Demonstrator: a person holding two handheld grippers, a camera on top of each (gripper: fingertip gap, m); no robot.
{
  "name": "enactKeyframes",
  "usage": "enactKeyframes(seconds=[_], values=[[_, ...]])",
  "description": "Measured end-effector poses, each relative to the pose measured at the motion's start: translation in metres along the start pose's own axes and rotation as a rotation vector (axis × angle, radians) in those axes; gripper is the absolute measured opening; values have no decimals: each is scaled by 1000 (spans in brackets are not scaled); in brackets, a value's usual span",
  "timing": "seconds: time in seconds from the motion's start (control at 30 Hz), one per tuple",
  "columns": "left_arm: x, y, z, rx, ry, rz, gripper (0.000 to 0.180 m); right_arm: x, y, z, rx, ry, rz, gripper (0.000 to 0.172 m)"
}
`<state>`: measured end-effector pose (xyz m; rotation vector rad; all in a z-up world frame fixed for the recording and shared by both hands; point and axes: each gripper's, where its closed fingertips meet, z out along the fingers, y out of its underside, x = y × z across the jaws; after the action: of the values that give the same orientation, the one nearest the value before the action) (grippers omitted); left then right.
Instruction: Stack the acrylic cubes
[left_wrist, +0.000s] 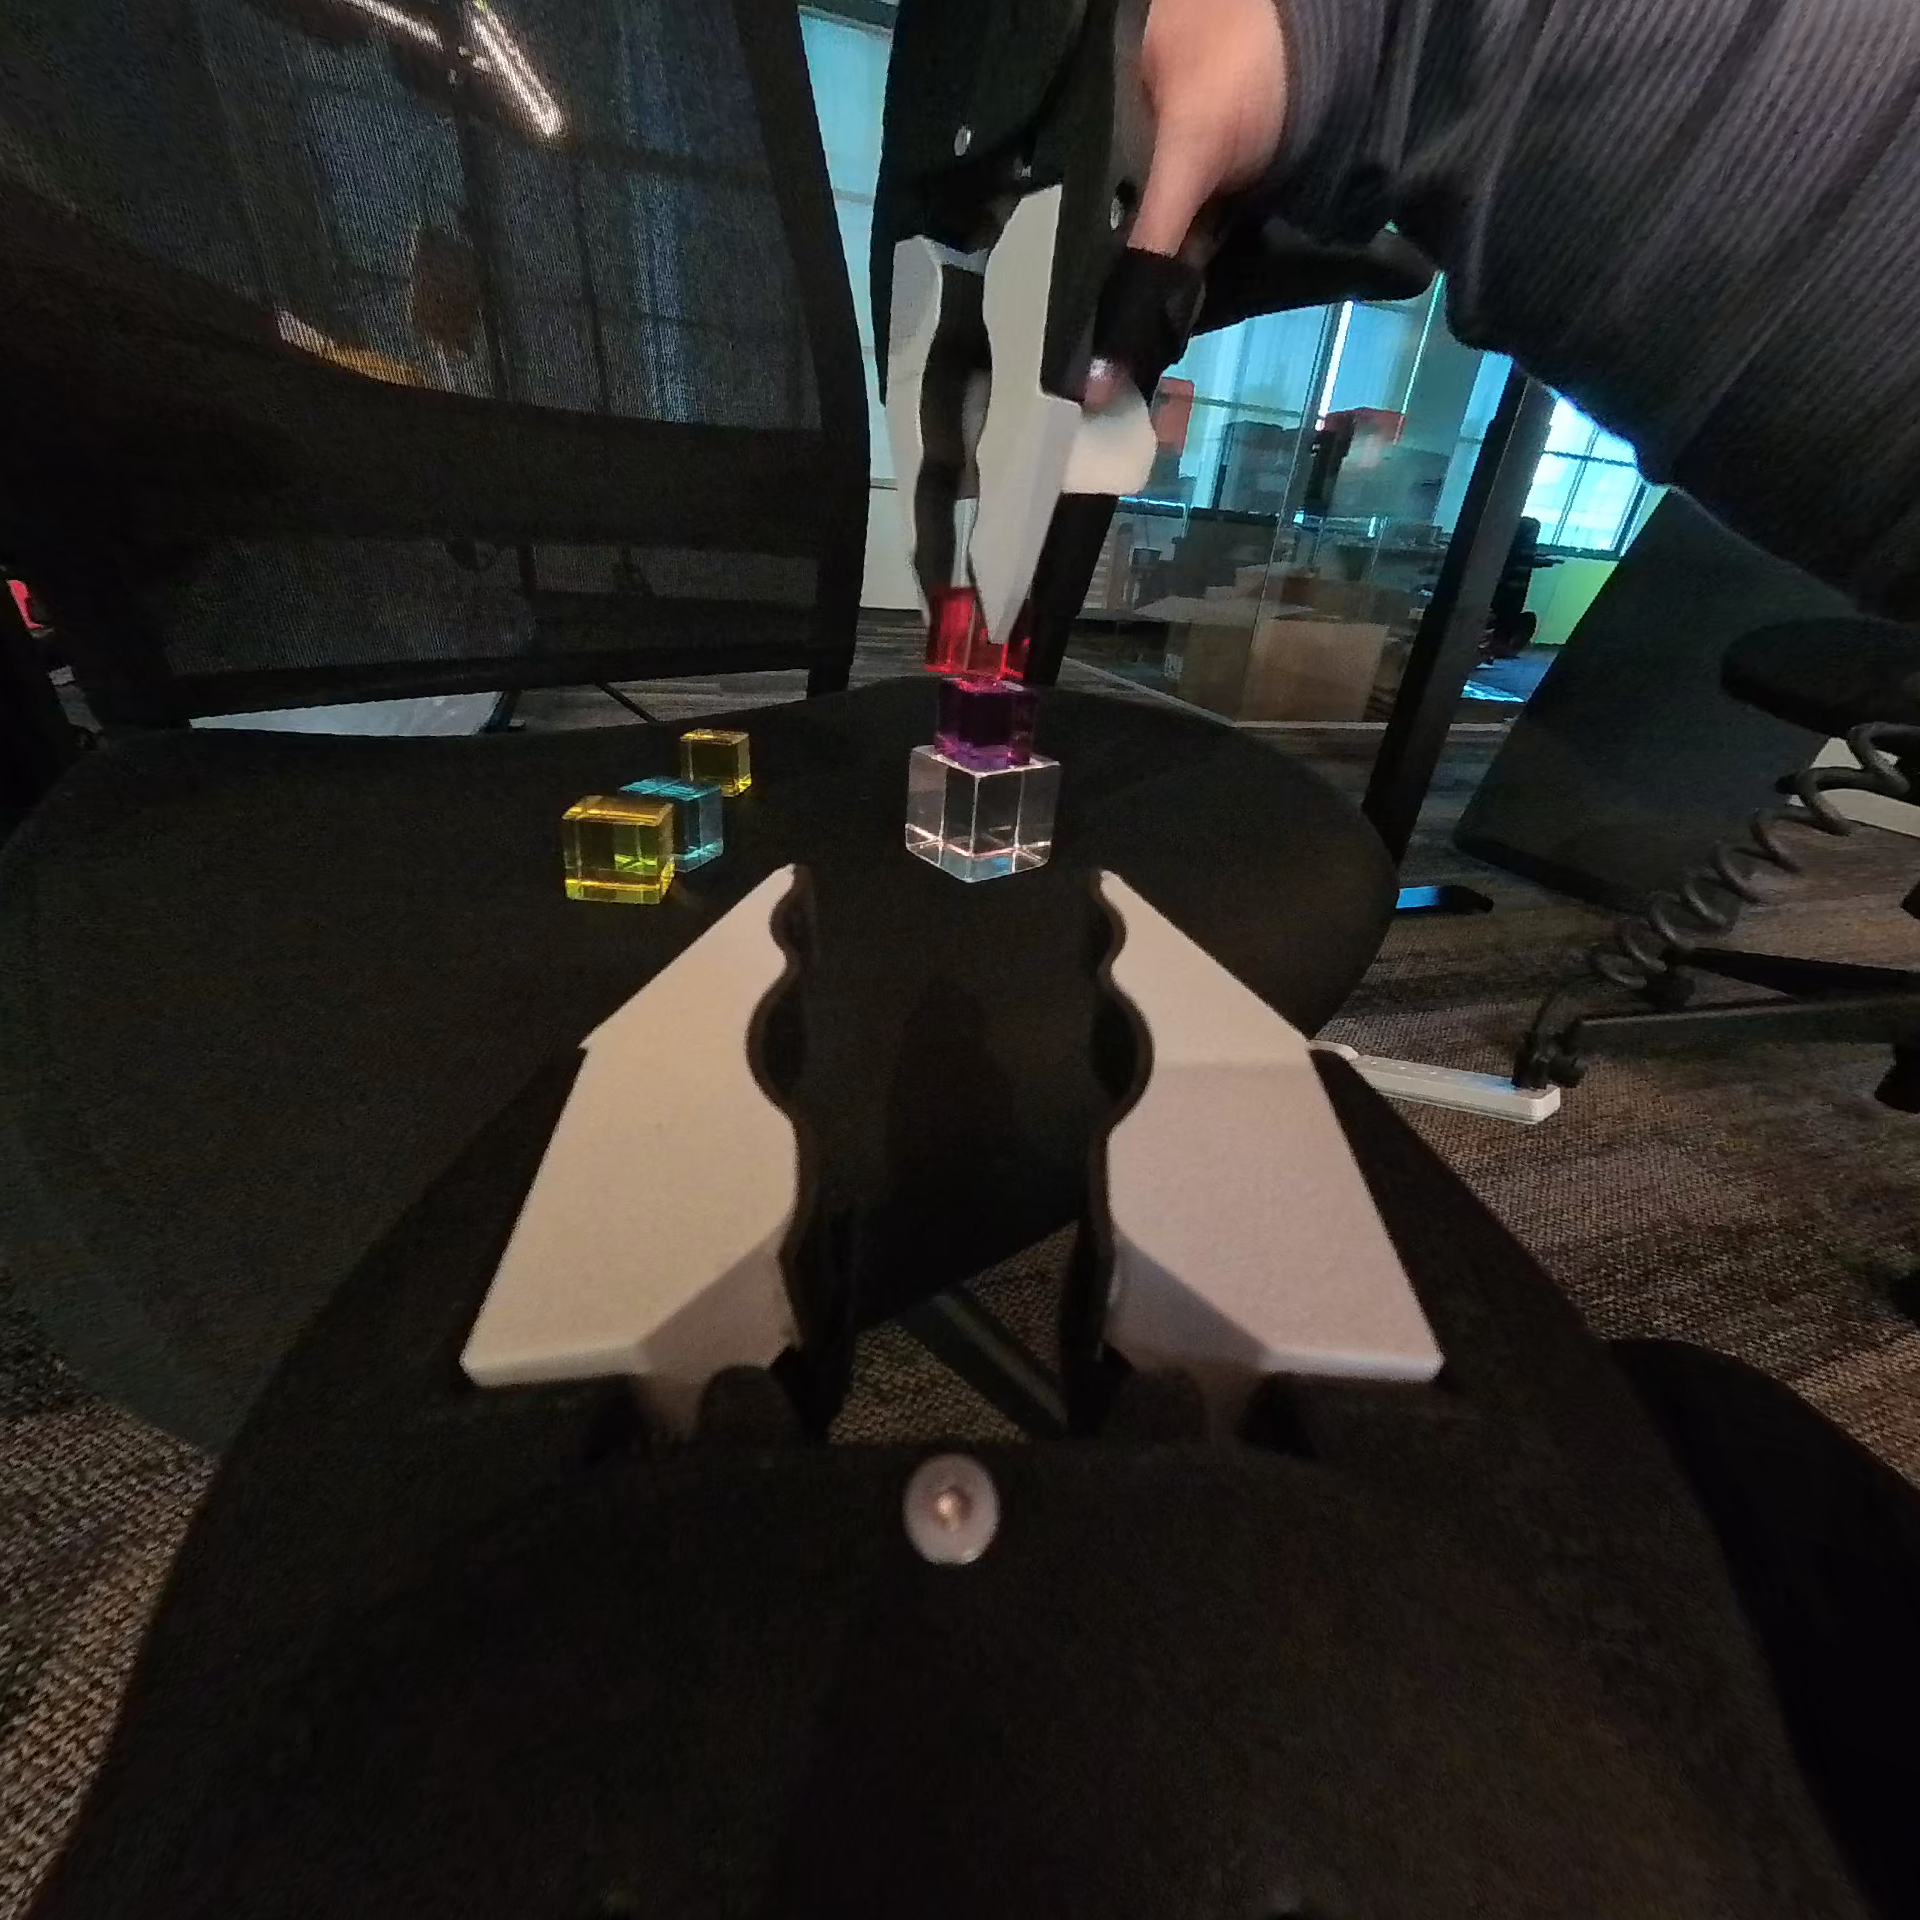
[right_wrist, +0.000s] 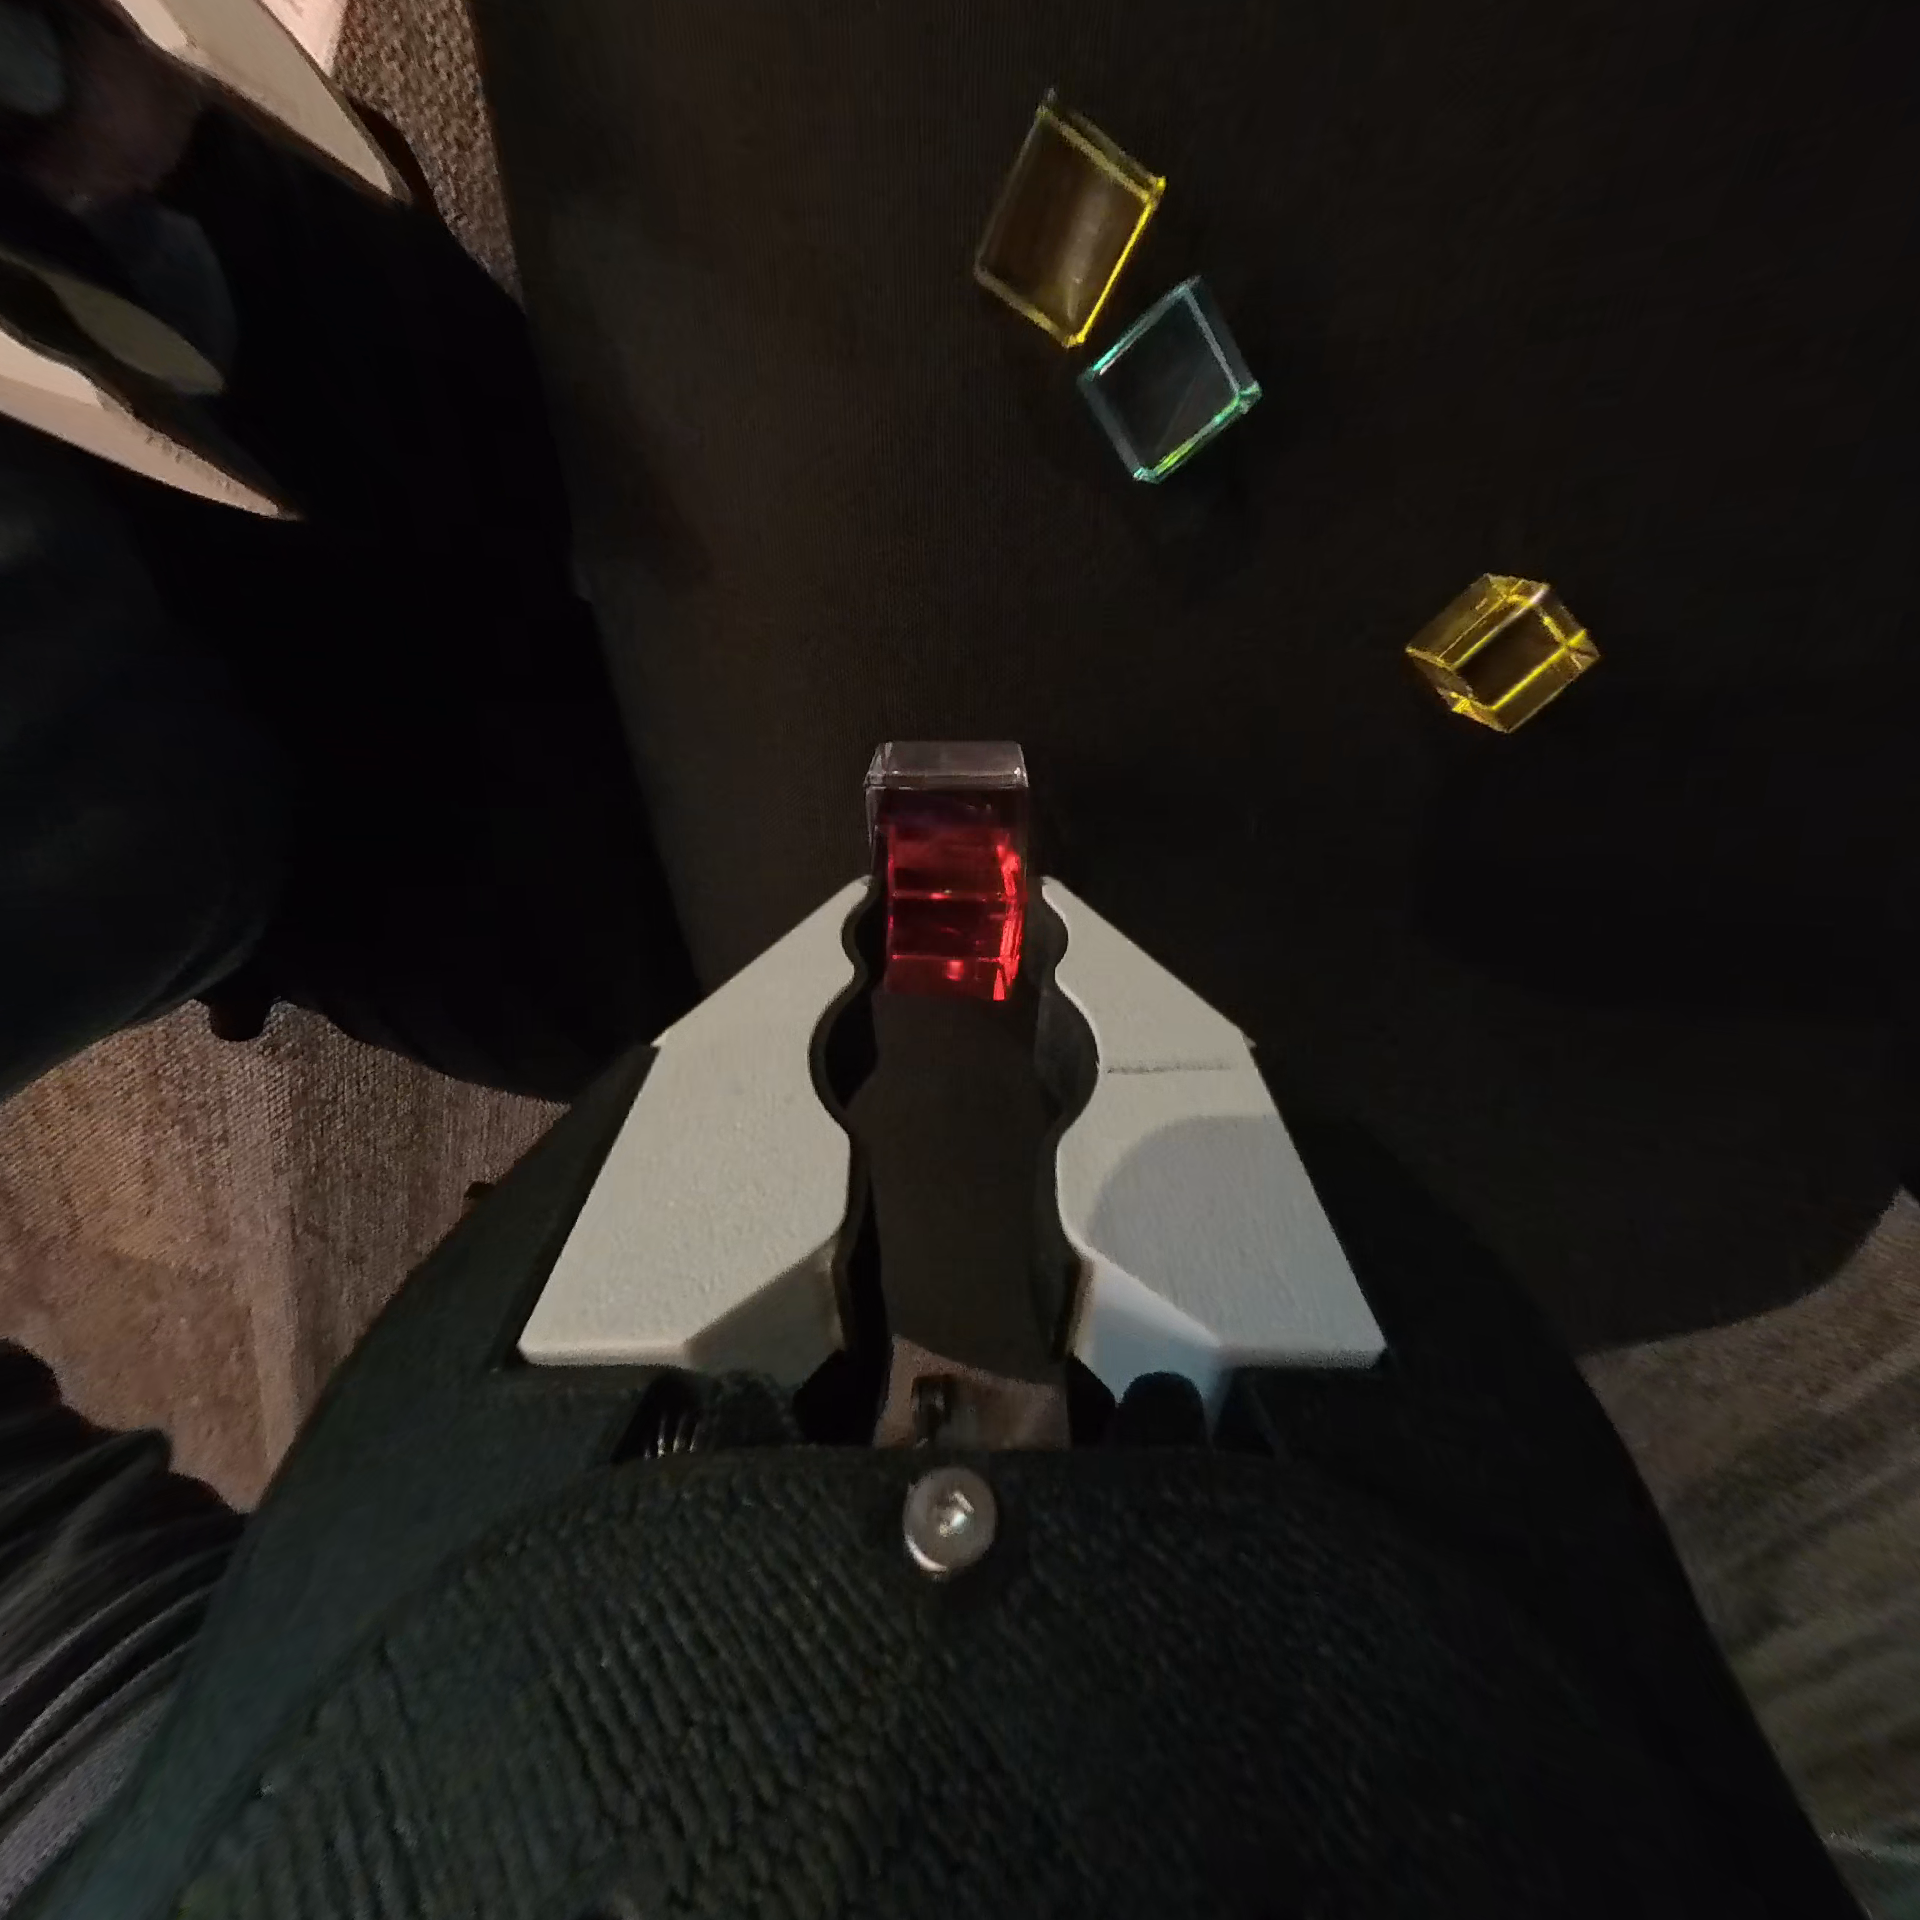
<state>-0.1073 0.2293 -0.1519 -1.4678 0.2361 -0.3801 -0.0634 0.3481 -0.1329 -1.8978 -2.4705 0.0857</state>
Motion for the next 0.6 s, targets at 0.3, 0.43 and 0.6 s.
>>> enactKeyframes(seconds=[0.3,0.43,0.6], values=[[1,2,2,-8,5,-1,51,-2,2,2,-45,-7,10,25],[0,1,1,-3,2,-4,52,0,-8,-5,7,16,11,39],[-1,-2,-1,10,-4,-5,53,8,-53,-3,149,91,-95,59]])
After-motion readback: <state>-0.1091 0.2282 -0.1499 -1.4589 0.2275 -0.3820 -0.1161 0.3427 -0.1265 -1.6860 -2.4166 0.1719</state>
